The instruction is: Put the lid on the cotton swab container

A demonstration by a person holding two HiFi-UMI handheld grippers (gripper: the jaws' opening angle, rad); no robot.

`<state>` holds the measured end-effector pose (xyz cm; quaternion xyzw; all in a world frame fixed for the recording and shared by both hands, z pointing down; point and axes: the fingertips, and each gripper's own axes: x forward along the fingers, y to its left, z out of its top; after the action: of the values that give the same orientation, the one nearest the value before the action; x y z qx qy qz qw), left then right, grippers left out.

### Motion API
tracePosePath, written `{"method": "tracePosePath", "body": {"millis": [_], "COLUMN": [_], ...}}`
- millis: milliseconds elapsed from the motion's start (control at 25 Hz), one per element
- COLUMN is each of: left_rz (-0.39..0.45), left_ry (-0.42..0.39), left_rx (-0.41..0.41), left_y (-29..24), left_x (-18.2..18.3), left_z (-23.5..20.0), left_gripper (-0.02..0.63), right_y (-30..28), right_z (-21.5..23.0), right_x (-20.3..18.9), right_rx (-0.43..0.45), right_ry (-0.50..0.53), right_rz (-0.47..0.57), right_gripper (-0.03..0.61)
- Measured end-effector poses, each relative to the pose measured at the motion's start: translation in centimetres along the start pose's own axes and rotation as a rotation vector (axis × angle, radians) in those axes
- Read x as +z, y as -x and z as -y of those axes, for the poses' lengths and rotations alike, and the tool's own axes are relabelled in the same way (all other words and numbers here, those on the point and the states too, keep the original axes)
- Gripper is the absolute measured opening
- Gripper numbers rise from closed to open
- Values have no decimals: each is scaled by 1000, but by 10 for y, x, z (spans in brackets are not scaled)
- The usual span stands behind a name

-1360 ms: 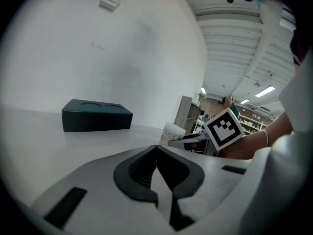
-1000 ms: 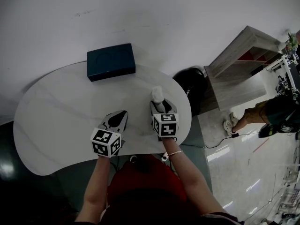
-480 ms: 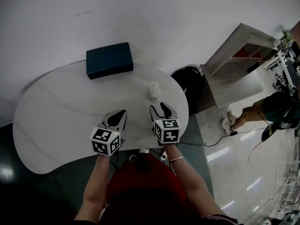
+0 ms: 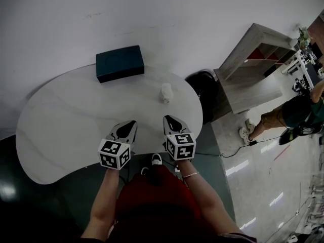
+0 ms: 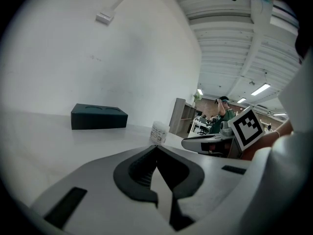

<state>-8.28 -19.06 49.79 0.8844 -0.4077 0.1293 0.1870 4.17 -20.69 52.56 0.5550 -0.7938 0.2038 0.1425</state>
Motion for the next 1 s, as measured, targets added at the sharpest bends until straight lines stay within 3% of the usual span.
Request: {"method": "tracePosePath", "body": {"millis": [1000], "left_rz": [70], "left_ry": [-54], "left_rx": [33], "left_y": [57], "left_x": [-5], "left_z": [31], "left_gripper": [23], "right_y": [78], "right_z": [-44], "right_x": [-14], "right_rx": [2], "right_ry": [37], "right_rz": [54], "right_gripper": [15]}}
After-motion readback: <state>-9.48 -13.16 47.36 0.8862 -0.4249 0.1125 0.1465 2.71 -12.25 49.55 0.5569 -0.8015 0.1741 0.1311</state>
